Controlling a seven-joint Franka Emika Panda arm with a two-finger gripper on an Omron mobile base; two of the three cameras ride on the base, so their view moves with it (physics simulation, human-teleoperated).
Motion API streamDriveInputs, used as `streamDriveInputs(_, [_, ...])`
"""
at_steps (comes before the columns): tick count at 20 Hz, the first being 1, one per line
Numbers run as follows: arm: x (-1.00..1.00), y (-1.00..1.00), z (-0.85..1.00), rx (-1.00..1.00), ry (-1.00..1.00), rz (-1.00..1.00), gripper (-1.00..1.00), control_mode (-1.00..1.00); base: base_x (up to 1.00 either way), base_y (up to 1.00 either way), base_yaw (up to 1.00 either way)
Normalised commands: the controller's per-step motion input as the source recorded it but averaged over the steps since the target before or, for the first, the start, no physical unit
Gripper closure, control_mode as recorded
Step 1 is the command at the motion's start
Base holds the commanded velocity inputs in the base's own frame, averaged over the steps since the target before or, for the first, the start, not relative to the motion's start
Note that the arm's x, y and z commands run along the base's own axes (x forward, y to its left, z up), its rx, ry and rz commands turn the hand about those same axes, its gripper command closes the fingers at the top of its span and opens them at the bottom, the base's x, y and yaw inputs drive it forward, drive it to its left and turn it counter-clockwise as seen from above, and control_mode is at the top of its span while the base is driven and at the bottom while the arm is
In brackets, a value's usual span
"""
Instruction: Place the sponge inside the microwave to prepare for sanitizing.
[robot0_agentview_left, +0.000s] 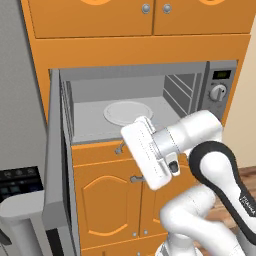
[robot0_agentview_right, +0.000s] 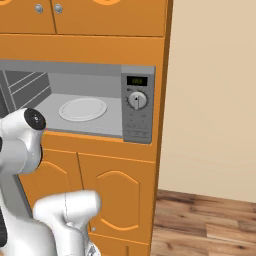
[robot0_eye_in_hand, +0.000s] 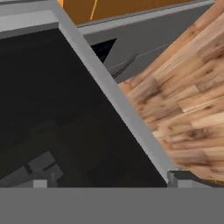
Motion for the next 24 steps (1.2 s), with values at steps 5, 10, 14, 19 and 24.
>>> streamDriveInputs(5, [0.77, -0.6, -0.16, -0.13, -0.21, 0.25, -1.0, -1.0, 0.0, 0.0, 0.0])
streamDriveInputs(10, [0.42, -0.61, 0.0, -0.4, -0.3, 0.42, -1.0, -1.0, 0.0, 0.0, 0.0])
streamDriveInputs(14, [0.14, -0.56, 0.0, -0.54, -0.39, 0.57, -1.0, -1.0, 0.0, 0.0, 0.0])
streamDriveInputs(19, [-0.01, -0.33, 0.0, -0.67, -0.32, 0.52, -1.0, -1.0, 0.0, 0.0, 0.0])
streamDriveInputs(24, [-0.13, -0.06, 0.05, -0.53, -0.14, 0.29, -1.0, -1.0, 0.0, 0.0, 0.0])
